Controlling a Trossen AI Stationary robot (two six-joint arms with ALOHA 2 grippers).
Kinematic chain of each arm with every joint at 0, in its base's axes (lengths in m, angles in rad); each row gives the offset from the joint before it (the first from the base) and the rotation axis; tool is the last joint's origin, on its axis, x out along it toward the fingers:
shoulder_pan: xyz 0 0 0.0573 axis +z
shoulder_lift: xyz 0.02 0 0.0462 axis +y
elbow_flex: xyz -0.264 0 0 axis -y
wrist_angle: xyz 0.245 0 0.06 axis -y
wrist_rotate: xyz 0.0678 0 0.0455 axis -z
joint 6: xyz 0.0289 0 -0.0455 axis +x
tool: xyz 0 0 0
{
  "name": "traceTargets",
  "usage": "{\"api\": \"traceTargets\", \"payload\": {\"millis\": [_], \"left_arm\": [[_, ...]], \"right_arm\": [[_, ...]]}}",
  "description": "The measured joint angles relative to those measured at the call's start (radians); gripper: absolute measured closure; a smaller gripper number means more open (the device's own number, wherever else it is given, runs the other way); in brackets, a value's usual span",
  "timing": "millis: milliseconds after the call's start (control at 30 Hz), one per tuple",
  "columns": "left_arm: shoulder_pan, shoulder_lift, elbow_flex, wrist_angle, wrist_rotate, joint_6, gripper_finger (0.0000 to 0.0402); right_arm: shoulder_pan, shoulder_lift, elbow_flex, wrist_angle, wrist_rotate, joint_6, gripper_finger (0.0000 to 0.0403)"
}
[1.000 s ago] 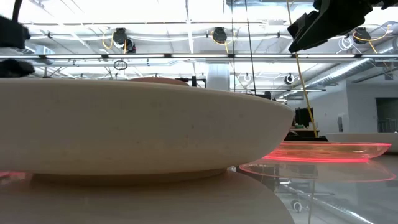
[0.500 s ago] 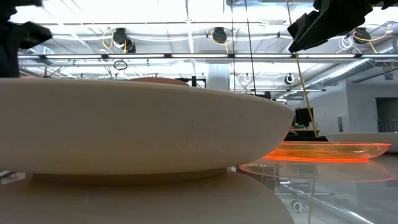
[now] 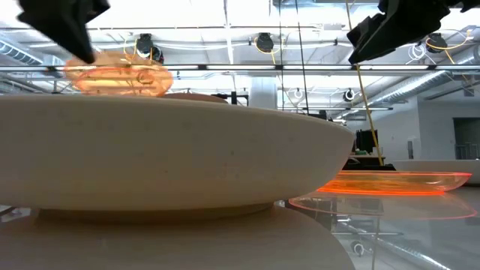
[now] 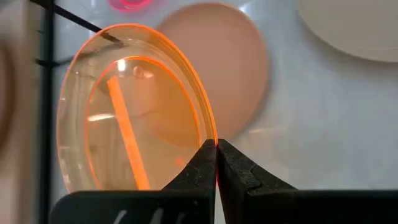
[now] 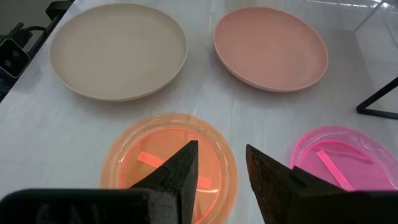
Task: Place and stack plates onto a shelf
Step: Stack the left small orange plate on top of the small pink plate on the shelf
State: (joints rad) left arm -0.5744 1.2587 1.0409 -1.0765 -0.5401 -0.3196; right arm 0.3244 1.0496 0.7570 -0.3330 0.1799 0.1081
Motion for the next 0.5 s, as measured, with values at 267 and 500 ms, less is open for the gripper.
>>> {"api": "traceTargets", "payload": {"millis": [267, 500], "left_arm": [[0.151, 0.0, 0.096, -0.053, -0.044, 0.241, 0.0396], [0.302, -0.002, 0.16, -0.088, -0.063, 0.402, 0.0396]], "right_arm": [[0.0, 0.0, 0.0, -0.023, 0.0, 0.002, 0.0284], [0.0, 0.0, 0.0, -0.023, 0.0, 0.002, 0.0284]]}}
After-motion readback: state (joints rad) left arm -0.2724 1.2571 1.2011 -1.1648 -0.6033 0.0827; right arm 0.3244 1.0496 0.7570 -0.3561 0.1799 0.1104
